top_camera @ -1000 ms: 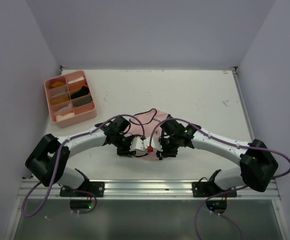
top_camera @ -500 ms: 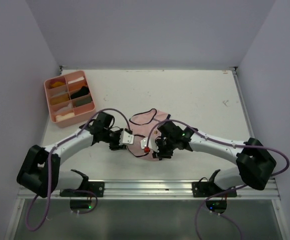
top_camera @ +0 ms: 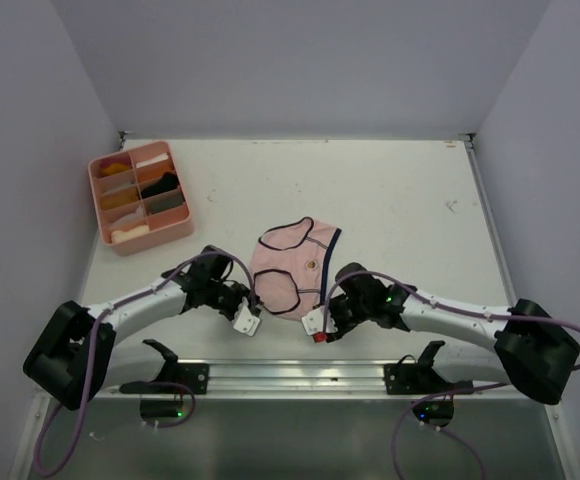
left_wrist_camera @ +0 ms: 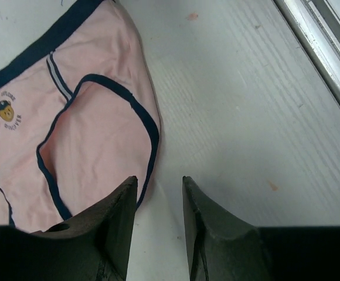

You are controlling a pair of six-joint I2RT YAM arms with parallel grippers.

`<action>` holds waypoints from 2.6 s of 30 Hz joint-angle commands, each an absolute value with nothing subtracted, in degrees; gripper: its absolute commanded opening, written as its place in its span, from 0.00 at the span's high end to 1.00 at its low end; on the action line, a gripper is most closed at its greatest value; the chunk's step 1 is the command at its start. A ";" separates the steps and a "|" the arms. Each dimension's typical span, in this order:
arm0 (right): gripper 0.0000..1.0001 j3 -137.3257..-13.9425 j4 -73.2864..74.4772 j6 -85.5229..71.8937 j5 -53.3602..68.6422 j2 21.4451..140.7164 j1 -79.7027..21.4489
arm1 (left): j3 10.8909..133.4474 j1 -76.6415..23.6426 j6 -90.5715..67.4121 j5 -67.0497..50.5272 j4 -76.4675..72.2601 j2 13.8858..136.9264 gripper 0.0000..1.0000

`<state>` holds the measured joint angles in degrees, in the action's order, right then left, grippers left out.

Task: Roll the underwear
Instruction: Fold the underwear

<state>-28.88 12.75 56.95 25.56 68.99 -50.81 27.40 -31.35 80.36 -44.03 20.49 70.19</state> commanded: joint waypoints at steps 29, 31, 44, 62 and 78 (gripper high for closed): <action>1.00 -29.88 5.45 71.64 22.41 77.44 -54.84 | 32.61 -38.06 96.06 -38.06 18.19 82.00 0.92; 1.00 -30.06 6.50 70.32 22.67 76.47 -54.84 | 33.13 -38.14 95.80 -38.06 20.12 81.57 1.00; 1.00 -35.51 25.47 55.64 33.03 61.44 -55.37 | 34.98 -41.39 87.03 -48.85 39.28 66.80 1.00; 1.00 -41.56 31.29 45.18 34.98 55.37 -51.07 | 48.59 -38.42 73.29 -53.61 44.11 69.34 1.00; 1.00 -53.61 36.39 47.99 46.22 69.34 -34.11 | 66.79 -28.83 79.28 -59.77 55.81 87.36 1.00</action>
